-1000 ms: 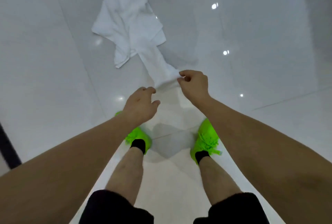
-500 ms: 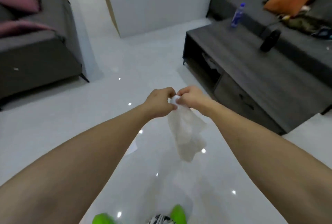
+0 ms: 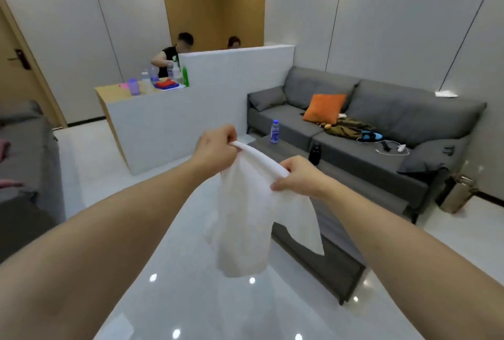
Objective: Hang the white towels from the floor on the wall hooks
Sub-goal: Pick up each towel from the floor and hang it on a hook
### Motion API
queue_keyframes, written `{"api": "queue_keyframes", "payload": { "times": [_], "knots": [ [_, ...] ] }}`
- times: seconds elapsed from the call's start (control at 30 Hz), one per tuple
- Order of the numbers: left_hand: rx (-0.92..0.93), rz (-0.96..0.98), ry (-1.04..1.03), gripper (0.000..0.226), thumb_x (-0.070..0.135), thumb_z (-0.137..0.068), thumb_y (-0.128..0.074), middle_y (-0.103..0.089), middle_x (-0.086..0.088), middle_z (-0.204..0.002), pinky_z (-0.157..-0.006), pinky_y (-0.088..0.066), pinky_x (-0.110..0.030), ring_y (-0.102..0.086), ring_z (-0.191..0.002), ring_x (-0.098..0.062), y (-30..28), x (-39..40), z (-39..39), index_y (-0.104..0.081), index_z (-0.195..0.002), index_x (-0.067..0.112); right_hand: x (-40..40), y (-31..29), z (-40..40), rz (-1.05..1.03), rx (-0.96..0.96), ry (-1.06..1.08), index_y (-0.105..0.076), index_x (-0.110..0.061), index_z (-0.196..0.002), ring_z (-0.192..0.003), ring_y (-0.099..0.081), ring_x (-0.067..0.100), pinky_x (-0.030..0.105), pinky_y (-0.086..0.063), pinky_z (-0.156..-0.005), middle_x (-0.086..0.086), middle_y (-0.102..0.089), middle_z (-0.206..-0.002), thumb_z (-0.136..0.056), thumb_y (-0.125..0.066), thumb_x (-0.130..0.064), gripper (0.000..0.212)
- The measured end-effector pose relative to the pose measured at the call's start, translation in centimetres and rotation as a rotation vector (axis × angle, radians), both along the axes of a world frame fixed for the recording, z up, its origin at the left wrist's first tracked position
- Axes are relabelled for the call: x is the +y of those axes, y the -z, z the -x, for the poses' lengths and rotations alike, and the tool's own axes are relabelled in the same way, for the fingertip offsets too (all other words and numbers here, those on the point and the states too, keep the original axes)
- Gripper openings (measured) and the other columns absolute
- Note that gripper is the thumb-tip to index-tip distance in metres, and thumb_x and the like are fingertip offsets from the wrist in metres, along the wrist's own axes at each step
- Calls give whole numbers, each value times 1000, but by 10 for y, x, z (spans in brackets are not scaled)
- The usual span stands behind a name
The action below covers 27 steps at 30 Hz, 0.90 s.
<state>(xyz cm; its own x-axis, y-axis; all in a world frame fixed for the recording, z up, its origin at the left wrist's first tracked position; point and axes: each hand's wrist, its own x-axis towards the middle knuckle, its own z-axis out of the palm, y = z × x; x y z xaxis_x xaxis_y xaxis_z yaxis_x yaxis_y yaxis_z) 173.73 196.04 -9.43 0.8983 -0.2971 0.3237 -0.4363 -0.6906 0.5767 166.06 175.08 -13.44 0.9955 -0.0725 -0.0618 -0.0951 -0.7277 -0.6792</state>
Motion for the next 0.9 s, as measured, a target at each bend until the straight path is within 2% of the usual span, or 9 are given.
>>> {"api": "queue_keyframes", "payload": {
  "times": [0.13,0.27,0.33,0.43,0.53,0.6,0.67,0.8,0.9],
  "knots": [
    [-124,-10,-131,16,14,-75,-48,-59,-5,-86,-65,-36,-31,-50,-81,-28,-25,-19,-39,-54,-83,26,-59,11,1,150,70,154,-74,-17,-85,-78,-69,16,39,-60,-76,0,-71,-84,-75,-77,-27,14],
    [57,-125,-200,21,11,-84,-49,-60,-15,-105,-83,-51,-39,-55,-96,-34,-36,-59,-82,-62,-99,16,-115,1,-14,219,89,261,-72,-6,-88,-86,-67,27,43,-56,-79,13,-70,-92,-85,-65,-20,16],
    [182,-251,-35,24,11,-87,-57,-60,-15,-115,-93,-50,-40,-55,-104,-32,-36,-89,-99,-62,-110,10,-133,-17,-33,201,13,277,-72,-11,-81,-80,-65,22,37,-55,-71,8,-69,-84,-87,-64,-20,14],
    [382,-289,396,52,23,-74,-81,-59,4,-119,-99,-46,-34,-56,-111,-18,-33,-153,-110,-58,-120,18,-143,-56,-74,165,-150,232,-59,-24,-54,-61,-53,12,25,-39,-52,-4,-56,-59,-83,-67,-21,30],
    [473,-137,619,52,33,-59,-83,-69,9,-105,-89,-51,-30,-64,-100,-10,-25,-226,-121,-66,-108,27,-156,-86,-117,216,-211,174,-63,-24,-57,-60,-56,11,26,-42,-50,-5,-59,-60,-68,-77,-22,18],
    [441,38,551,26,30,-61,-74,-69,11,-82,-70,-50,-25,-65,-80,-9,-20,-261,-146,-71,-86,26,-179,-98,-142,227,-254,208,-66,-22,-64,-71,-61,16,32,-51,-59,-3,-64,-70,-61,-79,-24,13],
    [396,140,420,17,33,-63,-68,-61,7,-69,-61,-42,-27,-56,-67,-11,-21,-280,-176,-67,-74,20,-212,-101,-160,227,-214,253,-68,-21,-72,-78,-64,18,37,-54,-68,-1,-67,-78,-63,-82,-33,21],
    [400,297,282,11,27,-69,-64,-64,0,-76,-57,-46,-25,-60,-70,-14,-26,-290,-219,-65,-77,19,-271,-91,-187,222,-11,244,-69,-1,-93,-84,-69,34,46,-58,-72,19,-71,-90,-73,-79,-25,33],
    [433,205,339,16,17,-76,-68,-68,-1,-87,-55,-53,-25,-67,-76,-14,-27,-306,-234,-66,-90,22,-292,-86,-210,-139,-172,257,-65,11,-92,-75,-63,37,47,-54,-69,27,-67,-84,-81,-74,-14,28]
  ]
}}
